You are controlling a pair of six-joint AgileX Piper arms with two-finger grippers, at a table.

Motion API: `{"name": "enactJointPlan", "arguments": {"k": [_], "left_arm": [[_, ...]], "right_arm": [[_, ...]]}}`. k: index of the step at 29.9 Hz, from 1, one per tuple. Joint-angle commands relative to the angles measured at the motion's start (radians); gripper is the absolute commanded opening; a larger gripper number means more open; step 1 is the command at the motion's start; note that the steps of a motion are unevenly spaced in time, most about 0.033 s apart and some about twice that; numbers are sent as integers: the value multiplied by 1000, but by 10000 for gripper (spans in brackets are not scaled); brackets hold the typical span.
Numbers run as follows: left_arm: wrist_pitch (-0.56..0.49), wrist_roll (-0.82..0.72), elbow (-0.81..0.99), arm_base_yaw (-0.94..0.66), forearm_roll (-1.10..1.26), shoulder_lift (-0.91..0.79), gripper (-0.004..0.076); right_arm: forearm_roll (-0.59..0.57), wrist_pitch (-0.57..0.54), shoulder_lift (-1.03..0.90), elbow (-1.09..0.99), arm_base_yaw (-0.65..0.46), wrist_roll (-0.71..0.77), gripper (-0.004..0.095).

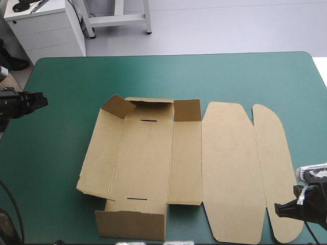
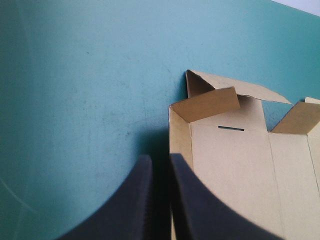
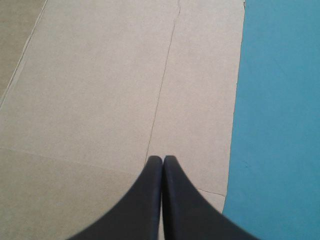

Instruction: Fold the box

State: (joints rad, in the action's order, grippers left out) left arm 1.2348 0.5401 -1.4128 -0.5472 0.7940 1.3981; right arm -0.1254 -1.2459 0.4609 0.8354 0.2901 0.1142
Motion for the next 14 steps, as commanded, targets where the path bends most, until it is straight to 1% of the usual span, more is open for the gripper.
{"name": "enactJointPlan", "arguments": {"k": [1,3,5,7,8,9,11,14], "left_arm": [[58,-25,-29,-1,42,-30,256],[58,-31,-29,1,32,-28,389],[58,-41,-29,1,31,-21,541],[58,-50,-29,3,12,-21,638],[58,-57,-28,3,-14,-21,667],[58,-63,-27,3,-37,-21,679],[58,-72,-12,3,-81,-21,678],[58,-72,39,3,-88,-19,678]], "right_arm": [[-17,34,8,24,-6,-17,-20],[-17,34,8,24,-6,-17,-20],[-17,38,8,24,-6,-17,-20],[-17,40,8,24,-6,-17,-20],[-17,40,8,24,-6,-17,-20],[-17,40,8,24,-6,-17,-20],[-17,43,8,24,-6,-17,-20],[-20,53,8,24,-6,-17,-20]]}}
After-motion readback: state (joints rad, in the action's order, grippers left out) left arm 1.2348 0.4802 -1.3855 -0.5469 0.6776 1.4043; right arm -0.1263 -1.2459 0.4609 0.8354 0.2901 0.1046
